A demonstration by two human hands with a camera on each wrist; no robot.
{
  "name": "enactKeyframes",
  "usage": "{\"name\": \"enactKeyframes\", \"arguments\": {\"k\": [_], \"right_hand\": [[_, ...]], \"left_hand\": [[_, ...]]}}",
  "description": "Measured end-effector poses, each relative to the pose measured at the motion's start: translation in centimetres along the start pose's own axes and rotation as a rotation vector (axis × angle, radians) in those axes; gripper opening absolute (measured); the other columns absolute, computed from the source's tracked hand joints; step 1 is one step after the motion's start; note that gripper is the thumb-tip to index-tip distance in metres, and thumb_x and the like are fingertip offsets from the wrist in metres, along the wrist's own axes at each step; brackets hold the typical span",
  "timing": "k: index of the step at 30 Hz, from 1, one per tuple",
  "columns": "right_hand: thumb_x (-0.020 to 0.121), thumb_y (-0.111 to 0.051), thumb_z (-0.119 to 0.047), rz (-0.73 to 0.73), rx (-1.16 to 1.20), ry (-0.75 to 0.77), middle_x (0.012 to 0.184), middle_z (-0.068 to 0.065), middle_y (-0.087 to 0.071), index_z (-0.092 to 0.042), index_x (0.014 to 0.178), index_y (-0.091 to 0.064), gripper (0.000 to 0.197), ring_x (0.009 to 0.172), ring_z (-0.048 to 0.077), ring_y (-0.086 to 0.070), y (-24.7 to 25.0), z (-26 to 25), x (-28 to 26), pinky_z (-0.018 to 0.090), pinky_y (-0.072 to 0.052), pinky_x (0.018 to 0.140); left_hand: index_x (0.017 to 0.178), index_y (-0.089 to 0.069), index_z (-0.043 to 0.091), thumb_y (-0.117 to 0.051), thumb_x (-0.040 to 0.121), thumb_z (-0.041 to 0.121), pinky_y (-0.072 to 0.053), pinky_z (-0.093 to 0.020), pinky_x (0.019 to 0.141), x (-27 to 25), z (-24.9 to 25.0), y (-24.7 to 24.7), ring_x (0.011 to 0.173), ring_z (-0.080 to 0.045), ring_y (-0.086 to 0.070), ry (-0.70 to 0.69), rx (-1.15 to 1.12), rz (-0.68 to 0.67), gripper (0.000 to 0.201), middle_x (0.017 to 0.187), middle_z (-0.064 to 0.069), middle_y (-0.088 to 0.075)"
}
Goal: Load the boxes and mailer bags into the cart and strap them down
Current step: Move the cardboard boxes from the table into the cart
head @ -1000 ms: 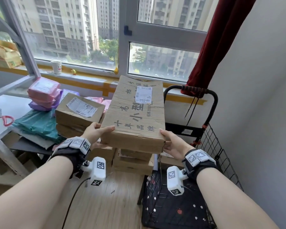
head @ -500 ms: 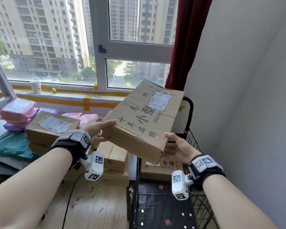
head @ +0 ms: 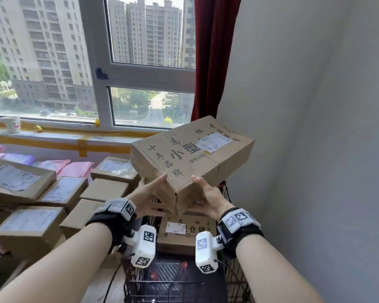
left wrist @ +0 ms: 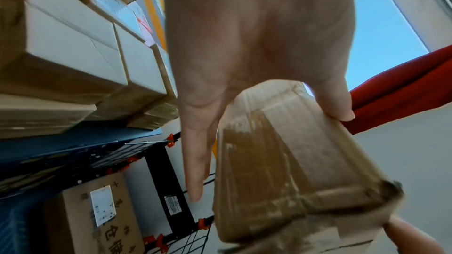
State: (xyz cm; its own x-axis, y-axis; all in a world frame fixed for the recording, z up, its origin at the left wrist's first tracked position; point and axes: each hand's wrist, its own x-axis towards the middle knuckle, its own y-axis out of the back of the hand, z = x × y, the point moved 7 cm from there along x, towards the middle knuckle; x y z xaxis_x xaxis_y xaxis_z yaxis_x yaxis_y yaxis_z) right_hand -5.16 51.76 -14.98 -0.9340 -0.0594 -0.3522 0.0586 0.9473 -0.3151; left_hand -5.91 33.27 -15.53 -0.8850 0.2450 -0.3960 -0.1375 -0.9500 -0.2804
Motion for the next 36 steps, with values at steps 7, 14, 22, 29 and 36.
{"name": "enactKeyframes", "arguments": {"k": [7, 14, 22, 29, 36], "right_hand": [[0.040, -0.084, -0.065, 0.023, -0.144, -0.045, 0.107, 0.010, -0.054, -0.004, 0.136, -0.032, 0.125, 0.086, 0.027, -0.058, 3.2, -1.2, 1.3, 0.050, -0.055, 0.074], [0.074, -0.068, -0.060, 0.304, -0.206, 0.066, 0.158, 0.005, -0.007, -0.014, 0.150, 0.013, 0.120, 0.143, 0.028, -0.019, 10.0, -6.1, 3.0, 0.054, -0.027, 0.112], [0.086, -0.056, -0.055, 0.508, -0.256, 0.222, 0.148, 0.006, -0.036, -0.008, 0.145, -0.027, 0.080, 0.134, 0.024, -0.035, 14.7, -12.4, 6.5, 0.043, -0.024, 0.111], [0.087, -0.065, -0.025, 0.411, -0.347, 0.143, 0.111, 0.009, -0.067, -0.009, 0.110, -0.063, 0.029, 0.105, 0.024, -0.060, 15.0, -12.2, 10.1, 0.031, -0.046, 0.081], [0.085, -0.066, -0.008, 0.429, -0.326, 0.040, 0.105, 0.010, -0.066, -0.002, 0.126, -0.056, 0.042, 0.086, 0.018, -0.061, 18.5, -8.9, 11.5, 0.026, -0.046, 0.068]], "left_hand": [[0.135, -0.031, 0.022, -0.080, 0.068, 0.032, -0.054, -0.060, 0.070, 3.6, 0.6, -1.9, 0.087, -0.046, -0.065, -0.060, -0.056, 0.193, 0.084, 0.125, -0.022, -0.052], [0.128, -0.044, 0.008, -0.063, 0.084, 0.026, -0.057, -0.053, 0.061, 5.5, 3.8, 3.2, 0.077, -0.039, -0.061, -0.054, 0.029, 0.209, 0.051, 0.099, -0.022, -0.058], [0.115, -0.049, 0.008, -0.051, 0.090, 0.018, -0.056, -0.046, 0.052, 6.8, 7.6, 8.4, 0.073, -0.038, -0.057, -0.040, 0.119, 0.185, 0.027, 0.089, -0.018, -0.055], [0.111, -0.053, 0.014, -0.063, 0.062, 0.019, -0.055, -0.043, 0.052, 8.7, 7.9, 9.1, 0.055, -0.029, -0.066, -0.004, 0.168, 0.131, 0.050, 0.089, -0.014, -0.058], [0.106, -0.050, 0.027, -0.067, 0.068, 0.023, -0.049, -0.059, 0.080, 11.4, 6.6, 7.5, 0.092, -0.038, -0.058, 0.070, 0.179, 0.092, 0.042, 0.109, -0.017, -0.055]]}}
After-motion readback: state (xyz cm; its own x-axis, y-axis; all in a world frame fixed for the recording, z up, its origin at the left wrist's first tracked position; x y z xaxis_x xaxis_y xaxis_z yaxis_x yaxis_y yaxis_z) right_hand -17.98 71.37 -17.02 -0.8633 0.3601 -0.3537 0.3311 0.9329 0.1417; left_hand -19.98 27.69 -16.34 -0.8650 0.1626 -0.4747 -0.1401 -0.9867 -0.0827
